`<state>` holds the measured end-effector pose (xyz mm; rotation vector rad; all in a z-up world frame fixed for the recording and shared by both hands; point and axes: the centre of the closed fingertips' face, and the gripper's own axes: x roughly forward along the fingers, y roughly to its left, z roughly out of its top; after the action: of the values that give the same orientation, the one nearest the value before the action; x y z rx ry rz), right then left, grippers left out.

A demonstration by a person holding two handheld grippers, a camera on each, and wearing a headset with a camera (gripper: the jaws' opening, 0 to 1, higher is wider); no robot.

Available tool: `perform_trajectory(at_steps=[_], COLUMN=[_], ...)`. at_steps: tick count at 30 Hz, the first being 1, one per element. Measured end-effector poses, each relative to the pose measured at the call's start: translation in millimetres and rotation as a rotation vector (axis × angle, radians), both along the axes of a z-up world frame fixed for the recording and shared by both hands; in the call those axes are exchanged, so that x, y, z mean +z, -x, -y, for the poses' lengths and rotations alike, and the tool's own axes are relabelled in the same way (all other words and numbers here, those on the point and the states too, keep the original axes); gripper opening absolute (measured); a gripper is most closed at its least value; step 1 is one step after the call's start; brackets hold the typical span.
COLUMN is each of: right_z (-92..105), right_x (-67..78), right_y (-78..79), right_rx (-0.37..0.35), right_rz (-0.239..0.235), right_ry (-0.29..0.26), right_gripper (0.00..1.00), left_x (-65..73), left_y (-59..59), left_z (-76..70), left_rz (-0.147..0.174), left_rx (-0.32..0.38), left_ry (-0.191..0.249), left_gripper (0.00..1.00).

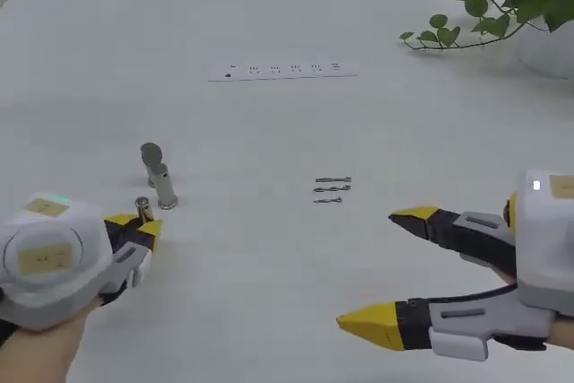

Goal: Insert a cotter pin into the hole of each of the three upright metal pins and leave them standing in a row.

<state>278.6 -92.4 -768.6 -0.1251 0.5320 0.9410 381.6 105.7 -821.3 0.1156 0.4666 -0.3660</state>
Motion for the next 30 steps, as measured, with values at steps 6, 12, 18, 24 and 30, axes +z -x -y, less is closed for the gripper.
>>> perform_trajectory(at_steps=[6, 12, 18, 24, 30], right_z=[0.6, 4.3, 8.7, 10.6, 12.2], right_x=[1.2, 1.1, 0.2, -0.3, -2.3], right_y=[0.6, 2.9, 4.3, 5.6, 6.0], right_rx=[0.007, 0.008, 0.000, -0.005, -0.004], right_rz=[0.012, 0.017, 0.019, 0.018, 0.018], right_ry=[-0.002, -0.003, -0.005, -0.006, 0.012], right_gripper=[0.85, 0.85, 0.85, 0.84, 0.84], left_x=[-0.9, -2.0, -3.6, -8.9, -16.8], left_y=[-1.7, 2.4, 6.0, 9.3, 10.0], left_z=[7.6, 14.9, 24.7, 35.3, 41.5], left_rz=[-0.003, 0.003, -0.001, -0.003, -0.012], left_rx=[0.070, 0.120, 0.162, 0.179, 0.206], left_ry=[0.027, 0.025, 0.045, 0.047, 0.047], left_gripper=[0.07, 0.07, 0.07, 0.07, 0.07])
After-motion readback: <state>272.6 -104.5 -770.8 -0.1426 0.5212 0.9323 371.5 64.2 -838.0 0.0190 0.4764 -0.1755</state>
